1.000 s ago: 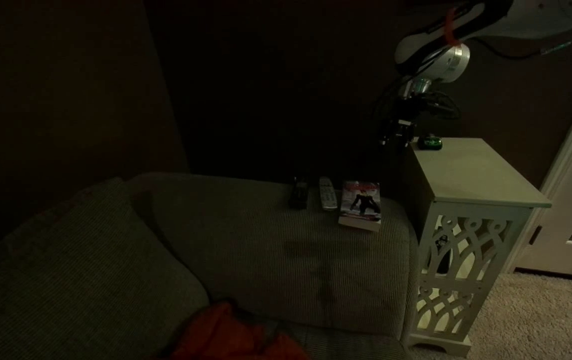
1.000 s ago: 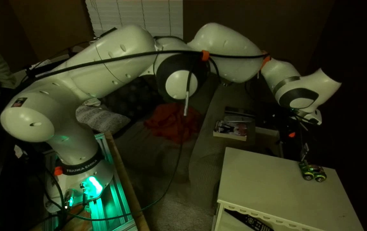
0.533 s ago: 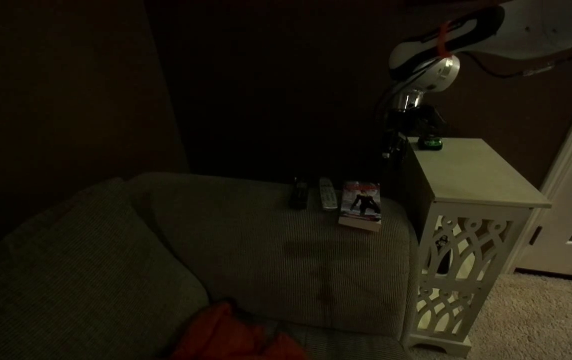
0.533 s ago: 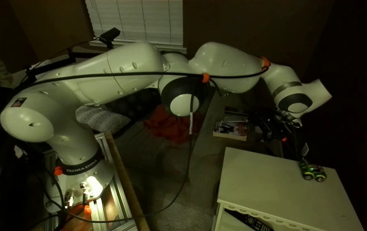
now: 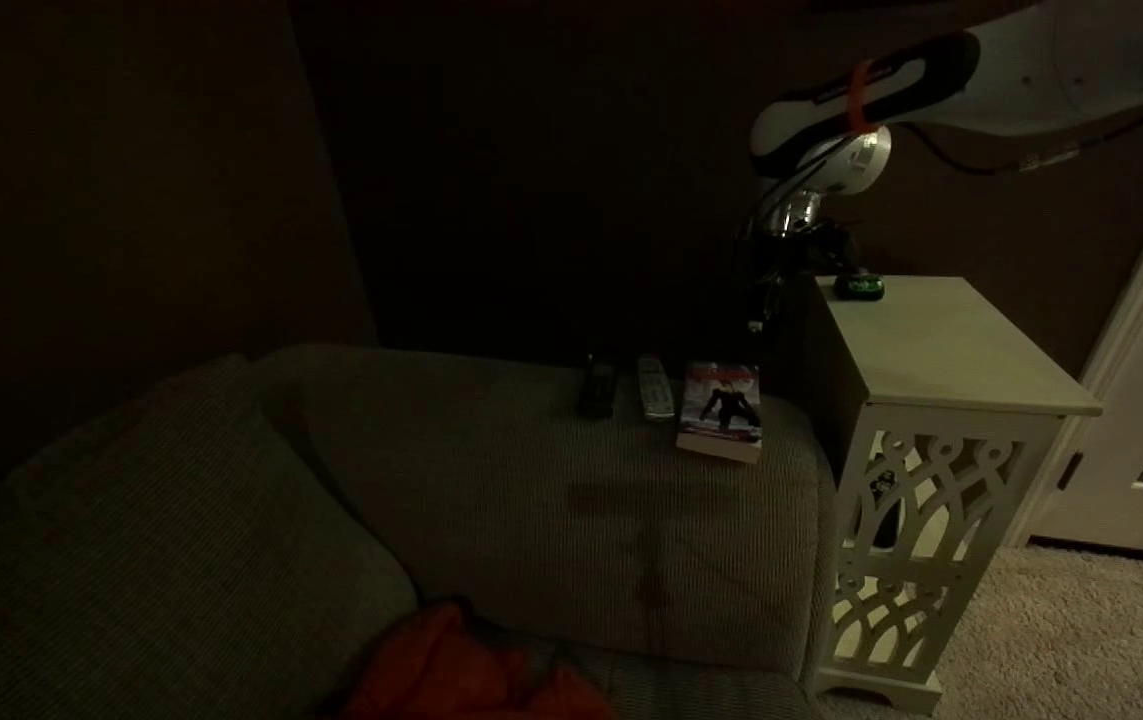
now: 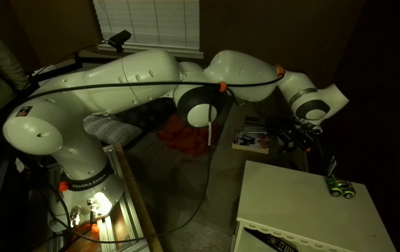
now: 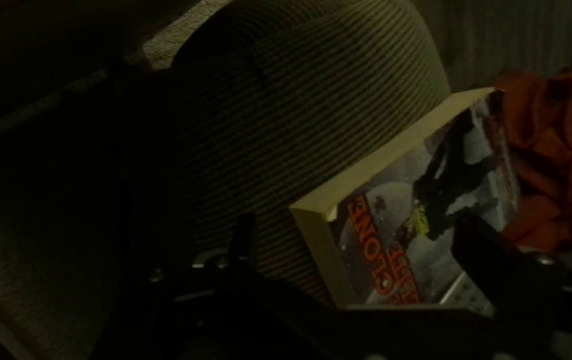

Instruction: Move the small green car to the table and pick up the novel

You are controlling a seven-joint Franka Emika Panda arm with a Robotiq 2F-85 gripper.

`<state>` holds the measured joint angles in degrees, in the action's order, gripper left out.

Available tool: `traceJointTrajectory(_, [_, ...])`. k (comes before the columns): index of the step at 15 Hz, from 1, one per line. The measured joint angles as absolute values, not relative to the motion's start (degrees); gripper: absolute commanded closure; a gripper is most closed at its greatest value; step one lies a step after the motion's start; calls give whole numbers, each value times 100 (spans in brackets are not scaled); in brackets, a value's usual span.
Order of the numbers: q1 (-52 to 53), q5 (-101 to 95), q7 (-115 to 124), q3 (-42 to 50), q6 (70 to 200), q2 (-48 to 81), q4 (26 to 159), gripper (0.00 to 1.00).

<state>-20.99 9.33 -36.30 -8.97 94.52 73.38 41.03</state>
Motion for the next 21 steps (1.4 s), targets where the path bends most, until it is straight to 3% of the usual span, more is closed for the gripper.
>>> traceJointTrajectory(6, [-1529,702,-4471,-876,10202,8075,3591,0])
traceJointTrajectory(8, [-1381,702,-4612,-880,10254,8227,3369,26])
traceJointTrajectory(17, [-1417,779,-4588,-939,10309,8271,3024,89])
traceJointTrajectory(18, [-1437,813,-4549,-980,10303,8243,3015,95])
traceJointTrajectory(21, [-1448,881,-4455,-1107,10298,8149,2993,95])
